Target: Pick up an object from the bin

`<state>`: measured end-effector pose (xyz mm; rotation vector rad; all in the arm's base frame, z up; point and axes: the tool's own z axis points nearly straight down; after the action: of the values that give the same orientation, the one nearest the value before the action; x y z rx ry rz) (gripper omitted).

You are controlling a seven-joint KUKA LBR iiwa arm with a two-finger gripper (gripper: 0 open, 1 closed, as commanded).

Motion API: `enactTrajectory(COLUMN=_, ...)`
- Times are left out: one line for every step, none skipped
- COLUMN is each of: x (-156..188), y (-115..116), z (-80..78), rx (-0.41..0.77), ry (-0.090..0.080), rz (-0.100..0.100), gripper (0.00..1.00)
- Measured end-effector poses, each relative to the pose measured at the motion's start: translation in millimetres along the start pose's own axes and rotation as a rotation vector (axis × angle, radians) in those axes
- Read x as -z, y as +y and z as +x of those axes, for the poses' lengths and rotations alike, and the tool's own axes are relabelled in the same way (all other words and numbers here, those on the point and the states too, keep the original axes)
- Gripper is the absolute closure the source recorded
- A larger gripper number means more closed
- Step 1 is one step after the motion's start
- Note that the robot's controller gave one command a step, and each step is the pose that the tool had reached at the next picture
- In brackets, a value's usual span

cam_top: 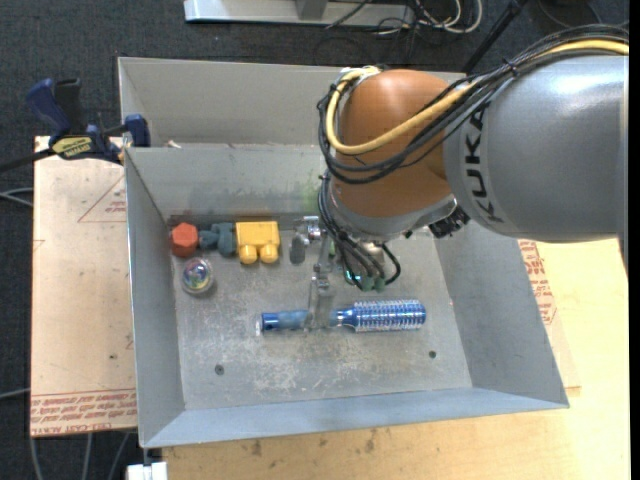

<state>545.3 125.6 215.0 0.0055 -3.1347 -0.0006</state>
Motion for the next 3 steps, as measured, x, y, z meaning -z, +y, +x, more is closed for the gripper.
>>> enactTrajectory(x=-132, y=-16, z=4.1, rx=0.142, ry=0.001, rz=0.001, gripper=0.0)
enactTrajectory(x=-146, y=-28, z=-9.8, rx=0.13, ry=-0.008, rz=0.0, gripper=0.0)
enactTrajectory(x=-145, y=-28, z=-10.0, rx=0.13, ry=-0.009, rz=-0.001, gripper=1.0)
